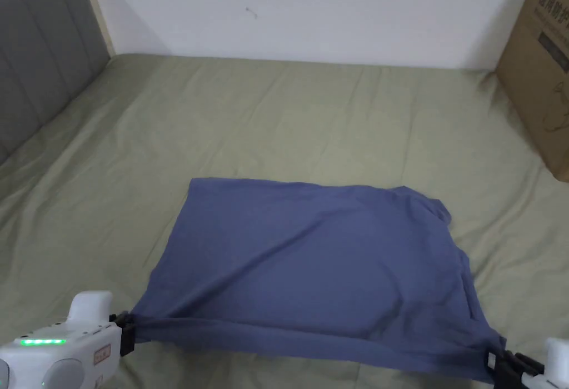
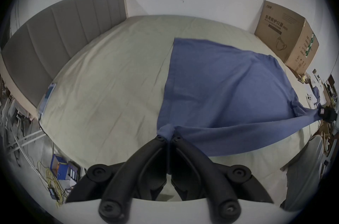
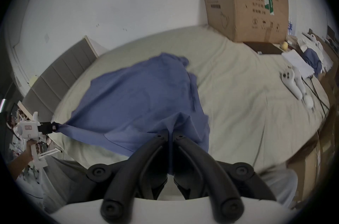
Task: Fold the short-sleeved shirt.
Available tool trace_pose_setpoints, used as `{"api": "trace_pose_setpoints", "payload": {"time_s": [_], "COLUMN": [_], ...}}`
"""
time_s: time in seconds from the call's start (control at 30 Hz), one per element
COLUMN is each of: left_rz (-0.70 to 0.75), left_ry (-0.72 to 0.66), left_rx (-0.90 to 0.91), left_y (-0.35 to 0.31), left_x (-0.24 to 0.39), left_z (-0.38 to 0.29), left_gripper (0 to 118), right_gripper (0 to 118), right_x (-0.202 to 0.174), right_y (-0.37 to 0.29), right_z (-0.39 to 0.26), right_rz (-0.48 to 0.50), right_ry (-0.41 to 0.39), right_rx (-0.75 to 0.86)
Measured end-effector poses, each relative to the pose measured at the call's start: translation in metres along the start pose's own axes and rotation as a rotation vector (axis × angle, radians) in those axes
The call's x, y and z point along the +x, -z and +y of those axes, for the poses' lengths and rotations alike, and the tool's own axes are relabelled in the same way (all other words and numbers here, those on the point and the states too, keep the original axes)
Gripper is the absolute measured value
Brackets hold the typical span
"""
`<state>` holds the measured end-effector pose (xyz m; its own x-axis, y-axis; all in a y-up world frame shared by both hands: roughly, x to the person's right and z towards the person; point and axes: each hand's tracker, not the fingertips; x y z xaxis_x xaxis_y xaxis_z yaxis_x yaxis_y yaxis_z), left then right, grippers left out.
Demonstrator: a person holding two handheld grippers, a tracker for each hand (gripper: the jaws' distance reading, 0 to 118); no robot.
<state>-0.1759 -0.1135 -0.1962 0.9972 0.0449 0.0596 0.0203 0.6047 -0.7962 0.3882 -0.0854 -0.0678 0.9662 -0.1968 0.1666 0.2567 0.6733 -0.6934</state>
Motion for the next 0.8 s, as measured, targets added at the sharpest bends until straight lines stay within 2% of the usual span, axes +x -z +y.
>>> {"api": "trace_pose_setpoints", "payload": {"time_s": [0.17,0.3,0.33,0.37,0.4,0.43,0.47,0.6,0.67,0.8], "left_rz": [0.015,0.043,0.038,0.034,0.035,0.027,0.031,-0.085,-0.103,-0.095], "left_ry": [-0.018,-0.060,-0.068,-0.073,-0.074,-0.085,-0.090,-0.132,-0.111,-0.039], "left_rx": [-0.085,-0.109,-0.117,-0.125,-0.130,-0.133,-0.129,0.045,0.139,0.349], "left_y": [0.023,0.032,0.030,0.028,0.023,0.019,0.013,-0.028,-0.049,-0.090], "left_x": [0.009,0.014,0.014,0.014,0.014,0.014,0.014,0.020,0.028,0.053], "left_z": [-0.017,-0.016,-0.013,-0.010,-0.008,-0.005,0.000,0.030,0.051,0.087], "left_gripper": [1,4,7,20,43,63,75,78,89,89], "right_gripper": [3,4,10,23,39,60,92,107,107,107], "right_x": [0.003,0.003,0.002,0.002,0.006,-0.001,-0.003,-0.012,-0.020,-0.052], "right_y": [0.032,0.051,0.055,0.058,0.047,0.043,0.037,0.007,-0.007,-0.039], "right_z": [-0.027,-0.030,-0.030,-0.031,-0.031,-0.025,-0.019,0.023,0.047,0.097], "right_rz": [-0.060,-0.106,-0.109,-0.114,-0.119,-0.125,-0.122,-0.086,-0.073,-0.052], "right_ry": [0.094,0.079,0.075,0.070,0.069,0.070,0.073,0.070,0.046,-0.022], "right_rx": [-0.165,-0.222,-0.221,-0.225,-0.230,-0.224,-0.202,-0.022,0.061,0.258]}}
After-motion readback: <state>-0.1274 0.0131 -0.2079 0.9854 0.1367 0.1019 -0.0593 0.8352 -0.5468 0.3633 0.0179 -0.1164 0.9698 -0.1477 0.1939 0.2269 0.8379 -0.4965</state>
